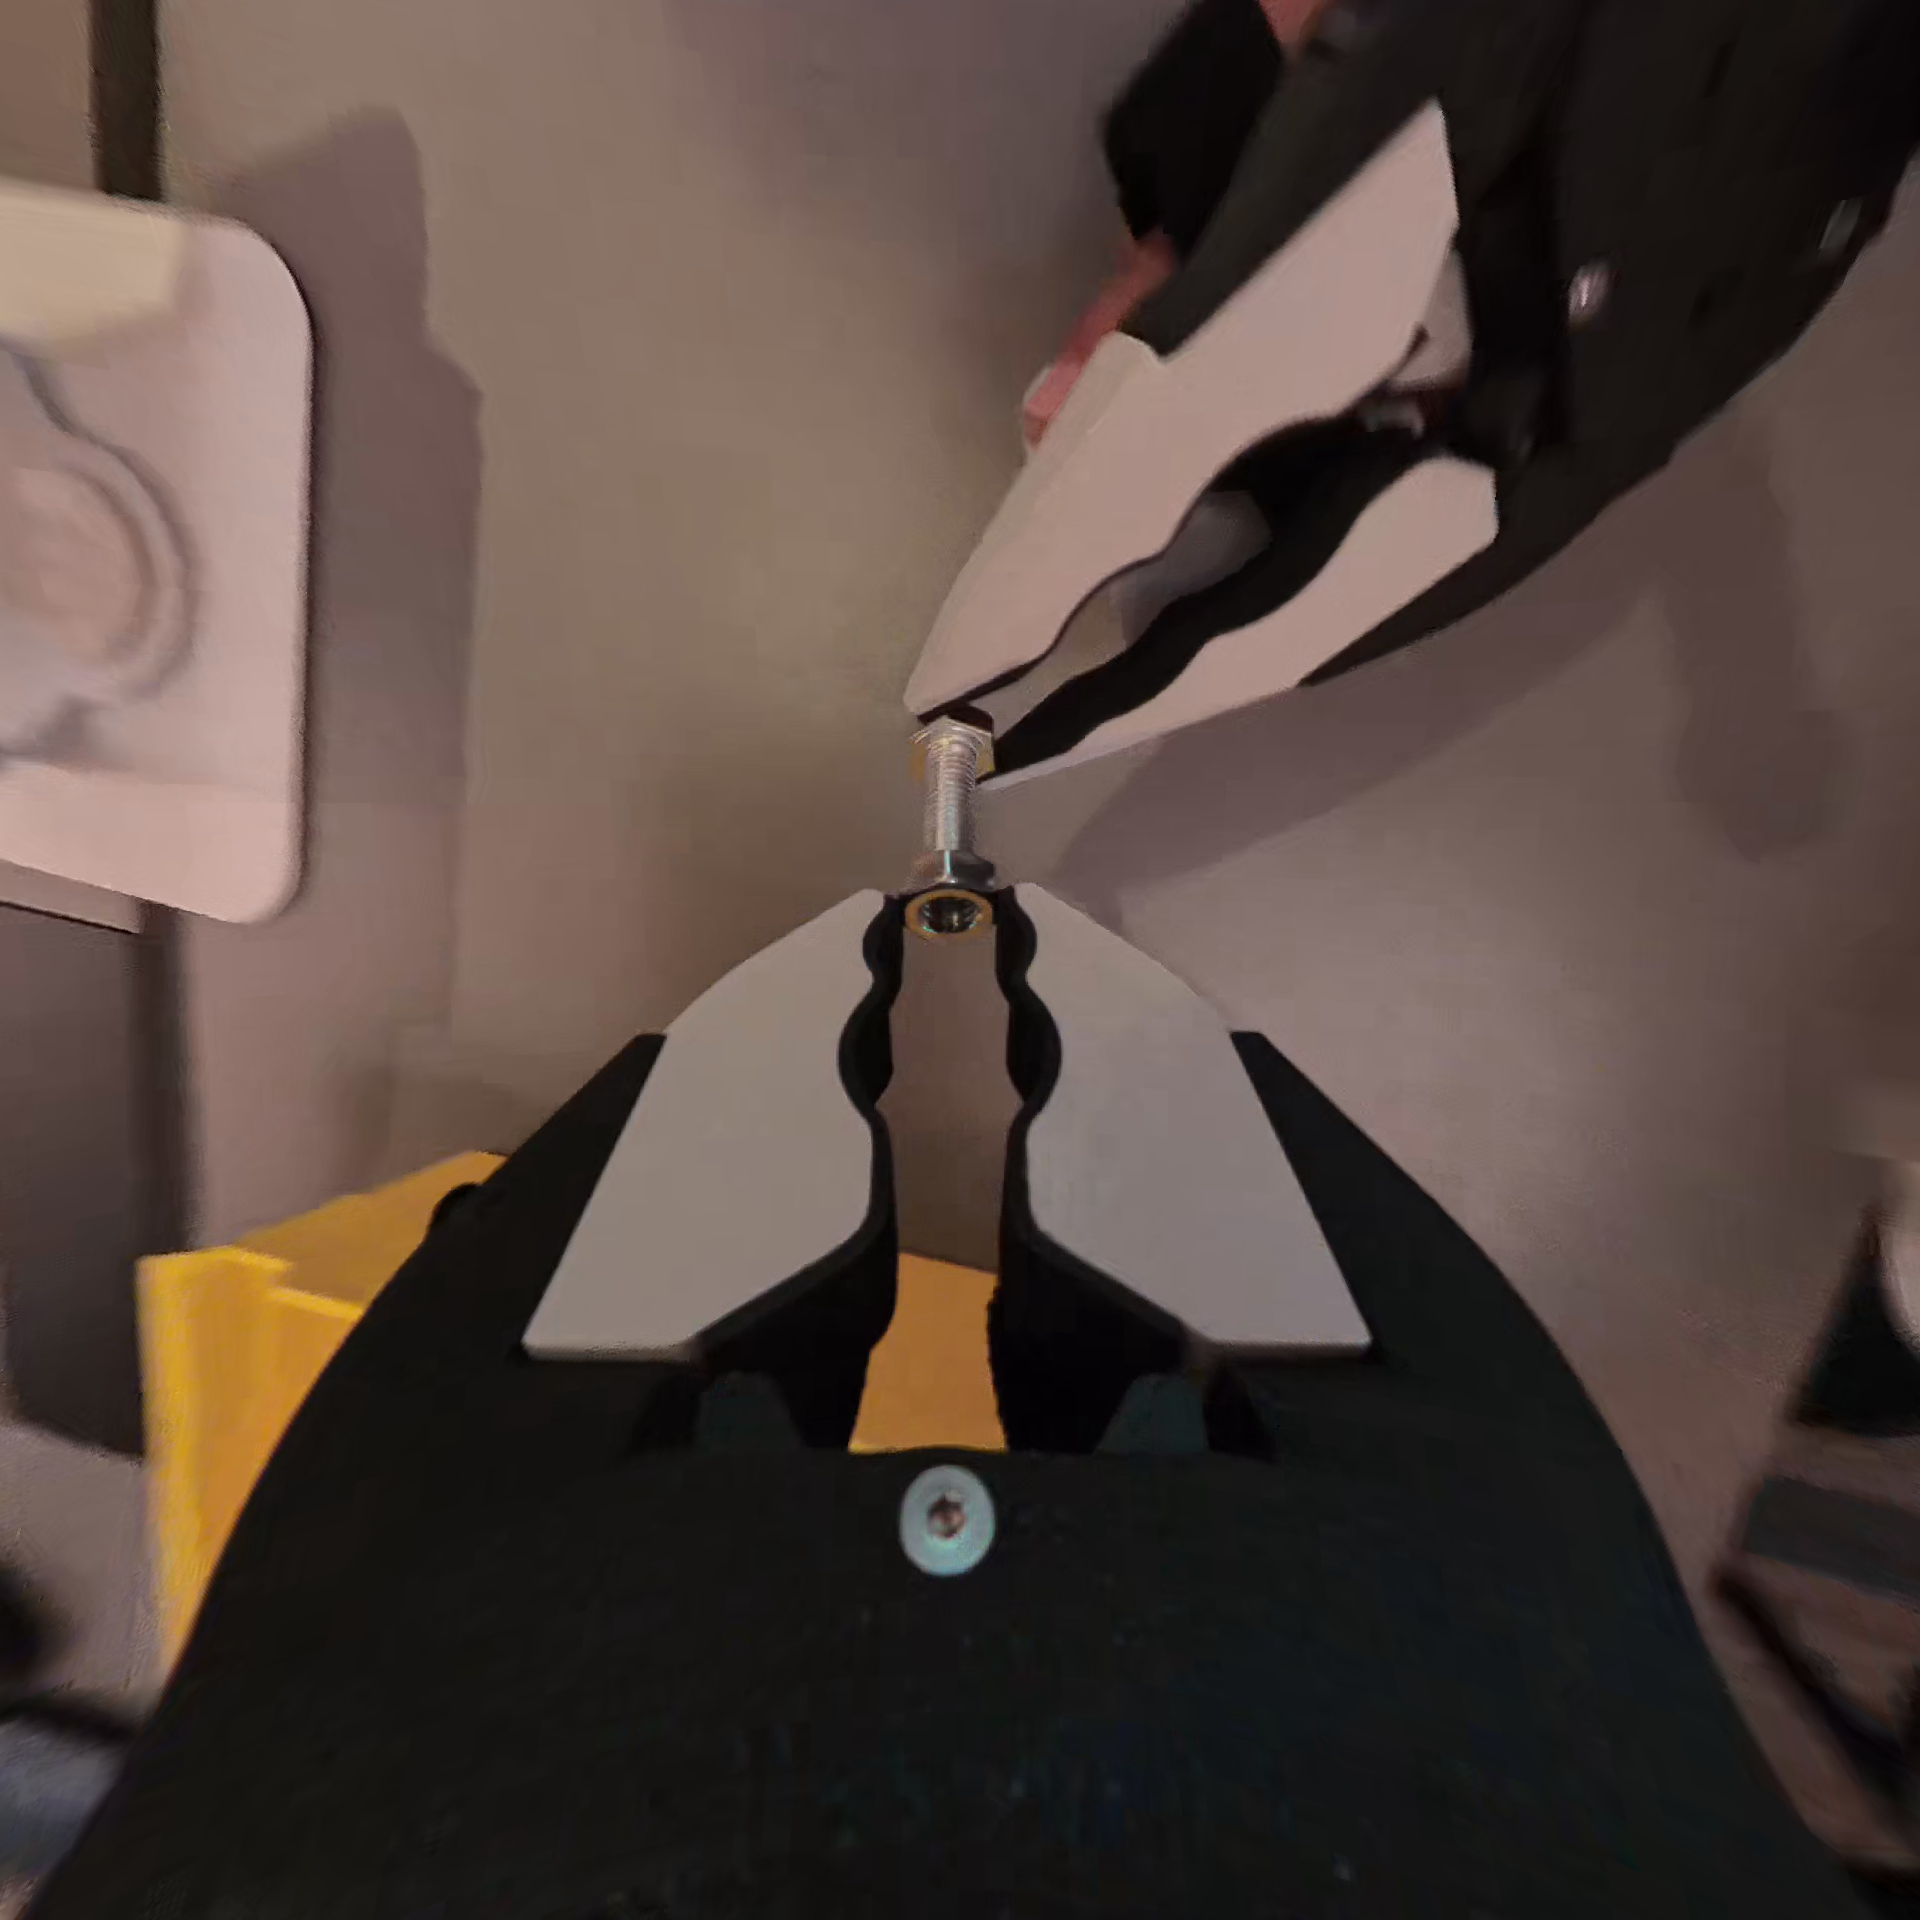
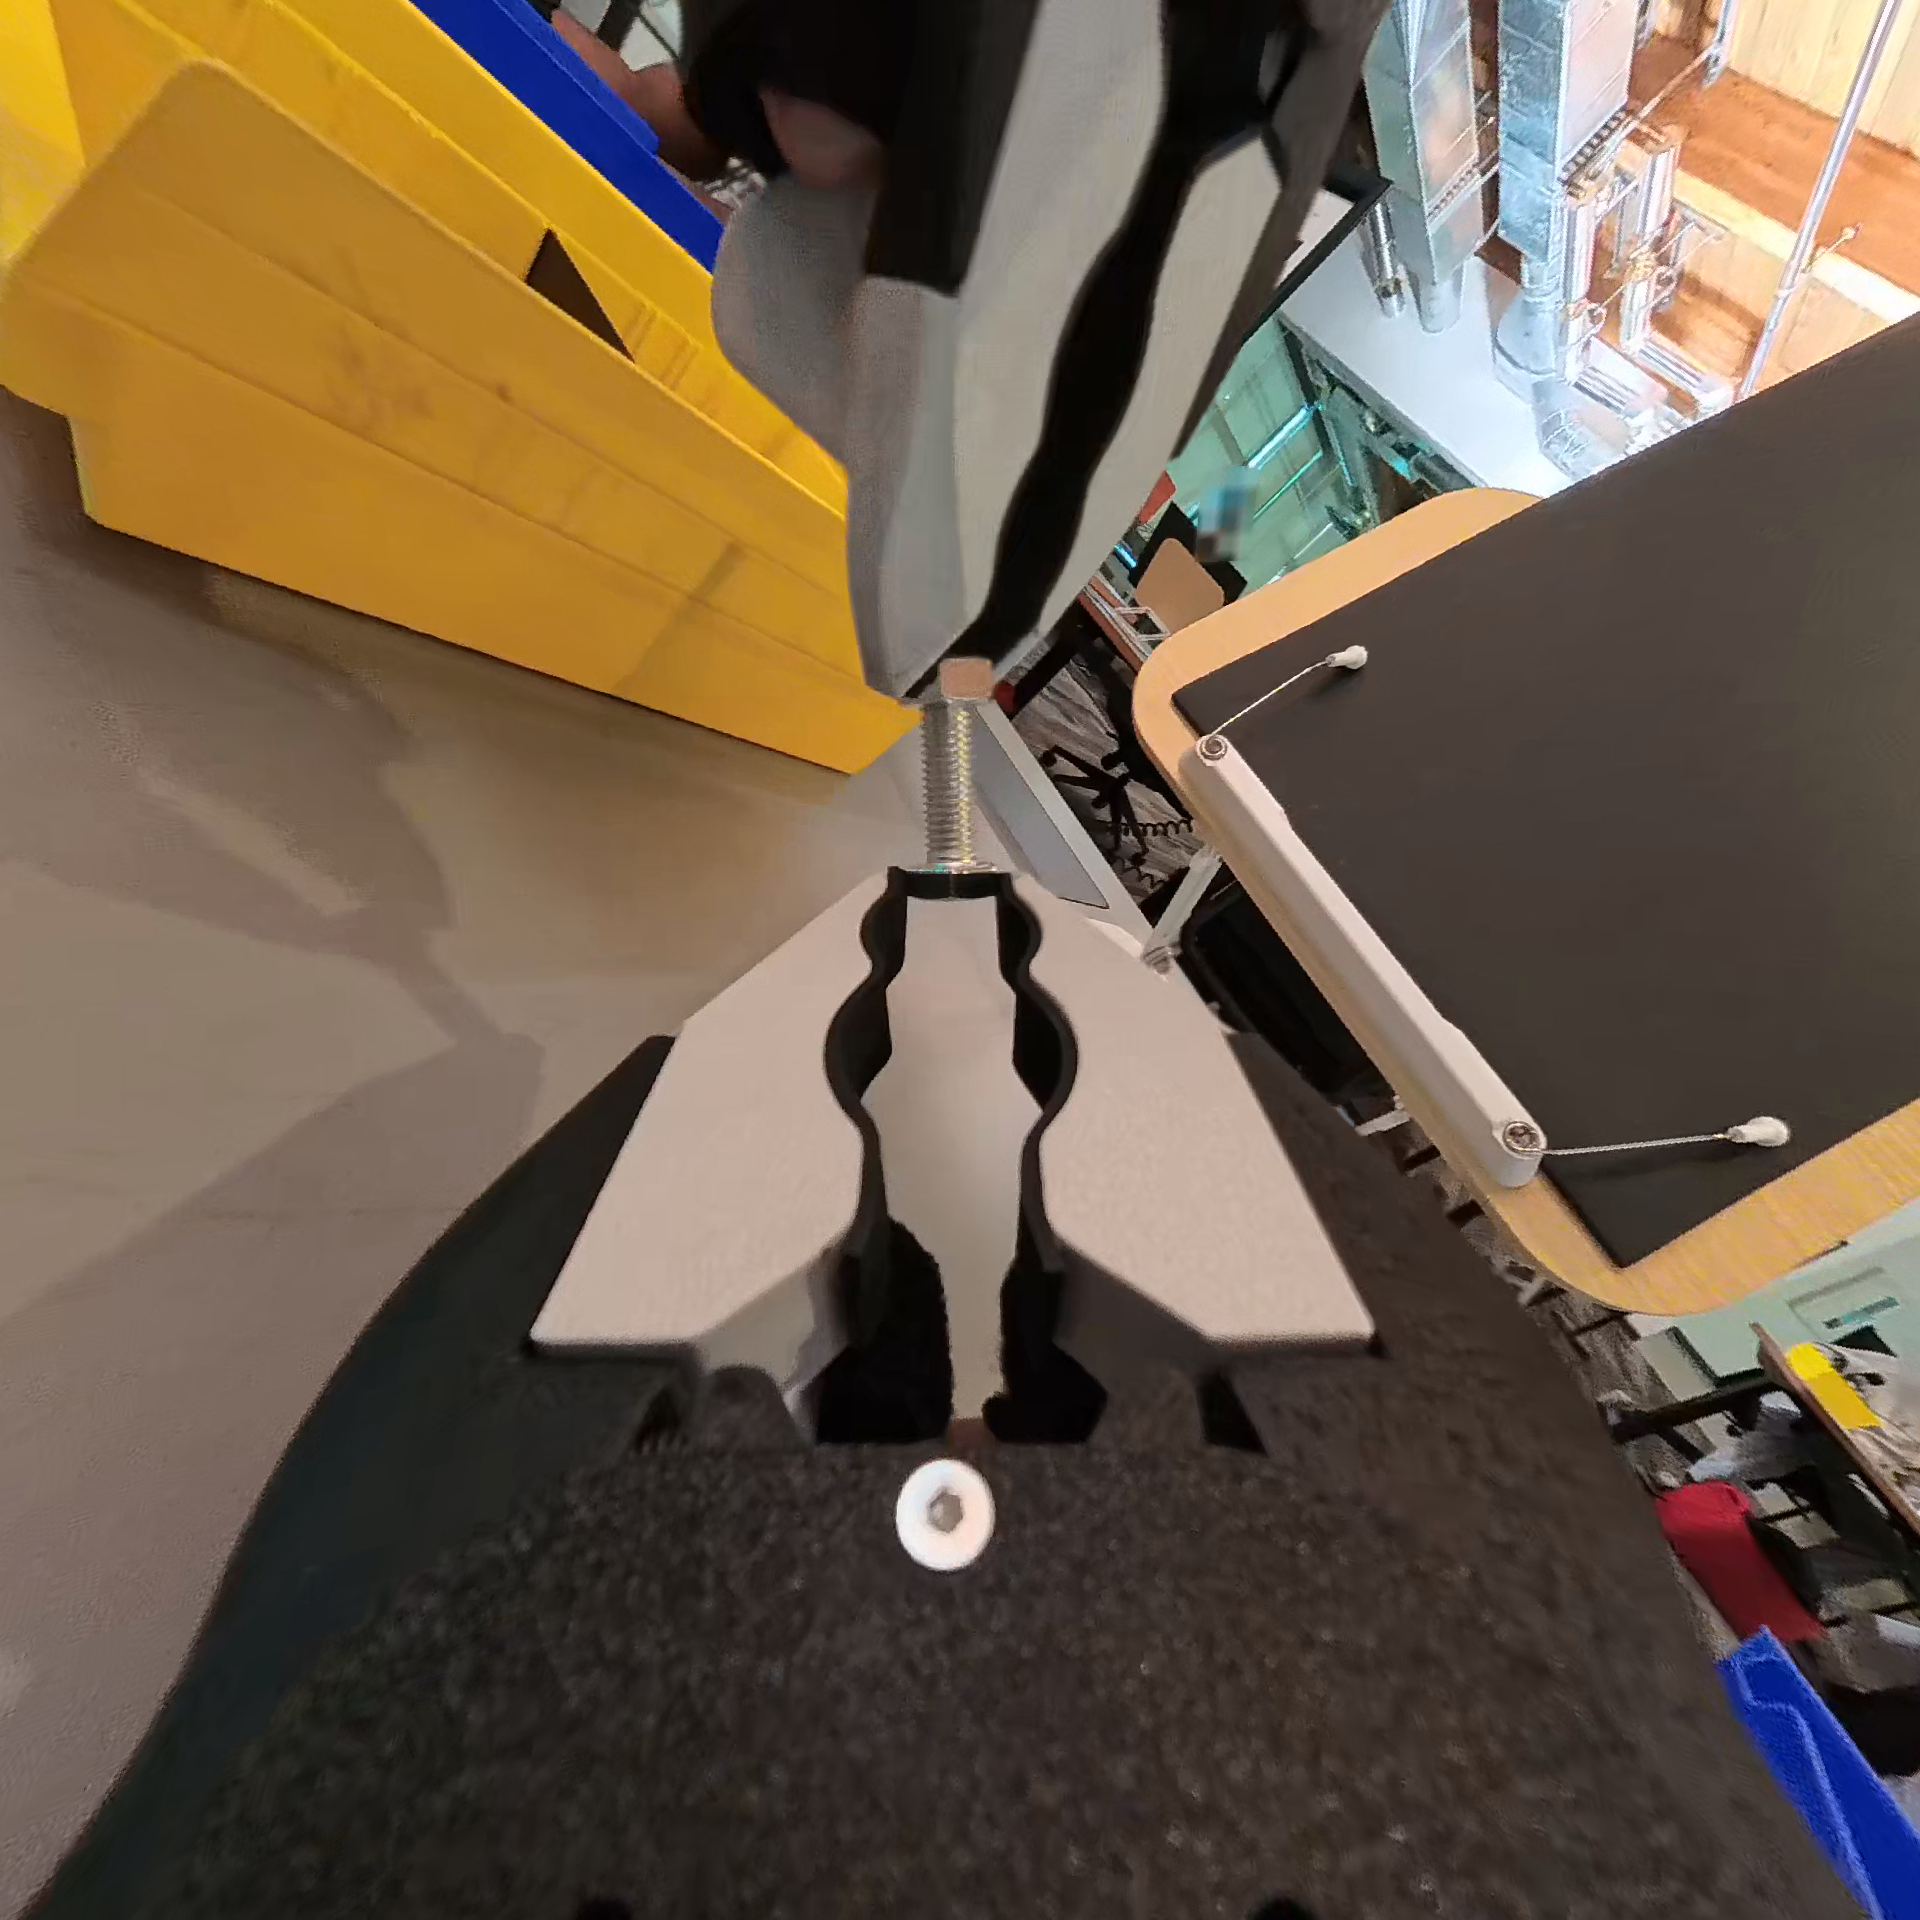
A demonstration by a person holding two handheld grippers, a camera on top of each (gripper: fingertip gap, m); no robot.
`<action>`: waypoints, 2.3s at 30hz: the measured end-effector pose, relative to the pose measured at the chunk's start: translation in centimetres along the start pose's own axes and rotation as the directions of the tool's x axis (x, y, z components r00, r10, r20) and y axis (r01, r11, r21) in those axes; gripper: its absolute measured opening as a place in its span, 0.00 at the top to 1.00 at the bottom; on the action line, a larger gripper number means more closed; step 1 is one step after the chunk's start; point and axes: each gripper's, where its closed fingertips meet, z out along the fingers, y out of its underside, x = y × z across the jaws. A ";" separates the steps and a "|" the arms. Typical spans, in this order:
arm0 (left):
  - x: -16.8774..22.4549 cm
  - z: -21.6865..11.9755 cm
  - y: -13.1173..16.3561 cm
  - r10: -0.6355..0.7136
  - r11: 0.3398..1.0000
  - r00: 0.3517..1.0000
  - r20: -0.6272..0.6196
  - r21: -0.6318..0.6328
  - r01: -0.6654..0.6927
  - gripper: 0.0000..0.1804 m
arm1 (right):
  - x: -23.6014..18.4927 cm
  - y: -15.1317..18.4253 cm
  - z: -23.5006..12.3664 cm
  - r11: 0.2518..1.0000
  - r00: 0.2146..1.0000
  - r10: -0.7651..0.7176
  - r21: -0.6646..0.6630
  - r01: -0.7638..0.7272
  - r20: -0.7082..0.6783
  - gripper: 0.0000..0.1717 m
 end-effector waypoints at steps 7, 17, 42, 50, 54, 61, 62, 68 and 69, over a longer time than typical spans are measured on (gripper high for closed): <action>-0.5 -0.2 0.1 0.530 0.848 0.801 0.276 -0.172 -0.502 0.91 | 0.0 -0.1 -0.1 0.997 0.996 0.075 0.027 -0.077 0.044 0.90; -1.3 -0.3 0.2 0.808 0.577 0.435 0.397 -0.388 -0.719 0.78 | 0.1 -0.1 -0.2 0.993 0.992 0.111 0.035 -0.114 0.063 0.90; -1.4 -1.3 -3.9 -0.830 0.293 0.556 0.043 0.882 0.370 0.73 | 2.8 -0.4 -0.7 0.697 0.688 0.653 0.106 -0.710 0.316 0.90; -1.8 -2.3 -5.1 -0.845 0.275 0.529 0.076 0.911 0.308 0.80 | 2.6 -0.6 -0.7 0.700 0.688 0.647 0.104 -0.707 0.328 0.90; -2.1 -2.0 -4.7 -0.846 0.271 0.531 0.052 0.900 0.342 0.85 | 2.5 -0.7 -0.8 0.696 0.684 0.647 0.105 -0.710 0.338 0.90; -1.9 -2.7 -5.1 -0.778 0.256 0.627 -0.035 0.894 0.367 0.90 | 2.4 -1.4 -1.2 0.659 0.645 0.658 0.116 -0.743 0.389 0.90; -1.8 -2.9 -5.3 -0.754 0.259 0.655 -0.056 0.891 0.373 0.90 | 2.4 -1.6 -1.3 0.637 0.621 0.668 0.116 -0.762 0.410 0.90; 0.3 -5.4 -6.4 -0.455 0.350 0.856 -0.246 0.835 0.426 0.90 | 2.4 -5.0 -2.7 0.452 0.381 0.680 0.051 -0.890 0.626 0.90; 1.0 -6.3 -6.5 -0.381 0.375 0.881 -0.280 0.824 0.424 0.90 | 2.4 -6.2 -3.1 0.428 0.343 0.662 0.039 -0.903 0.666 0.90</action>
